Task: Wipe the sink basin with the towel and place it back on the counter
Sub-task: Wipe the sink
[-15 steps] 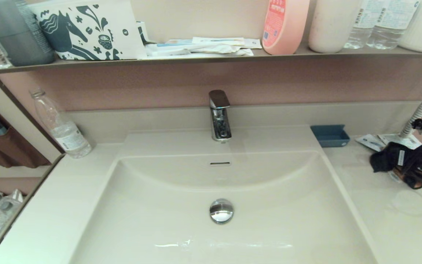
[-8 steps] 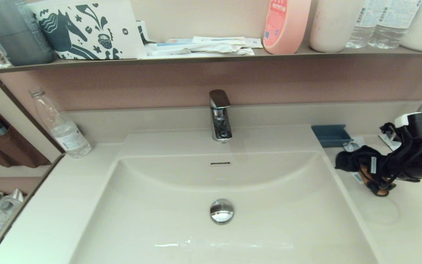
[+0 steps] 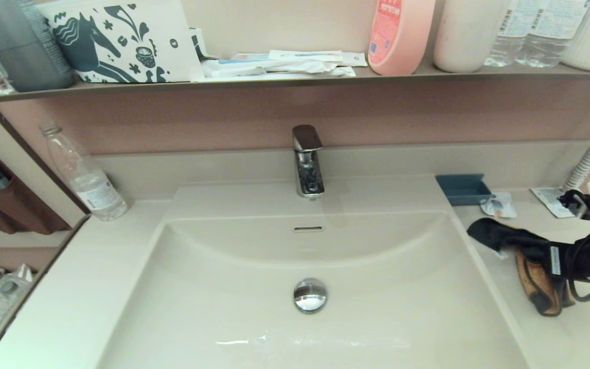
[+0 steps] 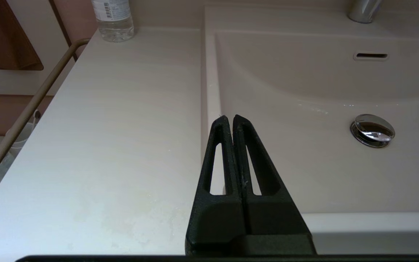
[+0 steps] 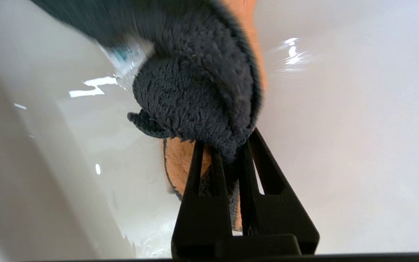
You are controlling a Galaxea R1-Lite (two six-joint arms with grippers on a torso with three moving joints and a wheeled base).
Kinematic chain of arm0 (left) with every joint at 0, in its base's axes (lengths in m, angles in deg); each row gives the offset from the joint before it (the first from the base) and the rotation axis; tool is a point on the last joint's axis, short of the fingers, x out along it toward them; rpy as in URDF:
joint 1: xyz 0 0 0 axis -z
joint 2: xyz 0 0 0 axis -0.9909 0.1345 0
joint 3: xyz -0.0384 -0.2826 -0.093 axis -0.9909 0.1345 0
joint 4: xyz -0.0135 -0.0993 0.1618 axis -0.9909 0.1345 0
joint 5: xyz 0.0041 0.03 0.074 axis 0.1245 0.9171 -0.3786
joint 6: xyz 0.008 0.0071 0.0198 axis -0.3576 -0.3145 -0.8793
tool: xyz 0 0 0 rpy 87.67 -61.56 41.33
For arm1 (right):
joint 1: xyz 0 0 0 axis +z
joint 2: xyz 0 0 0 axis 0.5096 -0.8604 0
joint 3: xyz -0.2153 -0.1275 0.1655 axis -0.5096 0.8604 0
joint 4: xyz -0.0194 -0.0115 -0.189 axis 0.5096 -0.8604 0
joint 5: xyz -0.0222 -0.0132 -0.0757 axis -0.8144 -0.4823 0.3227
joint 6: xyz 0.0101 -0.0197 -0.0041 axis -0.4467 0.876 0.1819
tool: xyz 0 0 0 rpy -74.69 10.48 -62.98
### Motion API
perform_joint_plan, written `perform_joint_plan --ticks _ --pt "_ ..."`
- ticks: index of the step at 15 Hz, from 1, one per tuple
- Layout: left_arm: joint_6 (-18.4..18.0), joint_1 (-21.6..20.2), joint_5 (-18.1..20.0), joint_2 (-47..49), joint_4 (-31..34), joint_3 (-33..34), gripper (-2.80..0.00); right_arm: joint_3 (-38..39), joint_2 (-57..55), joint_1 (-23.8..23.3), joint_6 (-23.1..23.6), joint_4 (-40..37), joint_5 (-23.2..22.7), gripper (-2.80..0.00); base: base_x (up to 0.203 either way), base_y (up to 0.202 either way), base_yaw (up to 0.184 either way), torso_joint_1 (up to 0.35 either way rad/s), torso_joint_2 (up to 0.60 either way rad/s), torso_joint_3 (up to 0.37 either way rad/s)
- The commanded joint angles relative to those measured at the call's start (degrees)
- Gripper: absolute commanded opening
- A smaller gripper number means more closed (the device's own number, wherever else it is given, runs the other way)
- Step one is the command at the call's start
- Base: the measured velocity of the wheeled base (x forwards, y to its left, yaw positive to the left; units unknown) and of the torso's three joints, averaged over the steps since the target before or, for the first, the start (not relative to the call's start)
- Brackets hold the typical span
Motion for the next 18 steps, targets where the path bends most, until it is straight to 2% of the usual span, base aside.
perform_joint_plan --ticks 1,4,8,10,13,16,18 --pt "0.0 0.0 0.0 0.0 -0.1 0.0 -2.80 -0.2 5.7 -1.0 0.1 -0.1 0.1 -2.80 0.000 0.000 0.000 0.000 0.00 0.000" --pt "0.0 0.0 0.0 0.0 0.0 0.0 -2.80 -6.6 8.4 -4.7 0.7 -6.7 -1.0 -2.80 0.000 0.000 0.000 0.000 0.00 0.000" --pt "0.0 0.0 0.0 0.0 0.0 0.0 -2.80 -20.6 11.8 -15.3 0.6 -21.1 -9.2 -2.80 0.000 0.000 0.000 0.000 0.00 0.000" --pt "0.0 0.0 0.0 0.0 -0.1 0.0 -2.80 -25.1 12.4 -20.4 0.8 -26.6 -11.8 -2.80 0.000 0.000 0.000 0.000 0.00 0.000" --pt "0.0 0.0 0.0 0.0 -0.1 0.0 -2.80 -26.2 13.0 -26.2 2.6 -31.7 -12.8 -2.80 0.000 0.000 0.000 0.000 0.00 0.000" --pt "0.0 0.0 0.0 0.0 -0.1 0.0 -2.80 -25.6 13.7 -30.1 5.9 -38.3 -13.1 -2.80 0.000 0.000 0.000 0.000 0.00 0.000" --pt "0.0 0.0 0.0 0.0 -0.1 0.0 -2.80 -23.9 14.4 -31.3 6.8 -38.8 -13.2 -2.80 0.000 0.000 0.000 0.000 0.00 0.000"
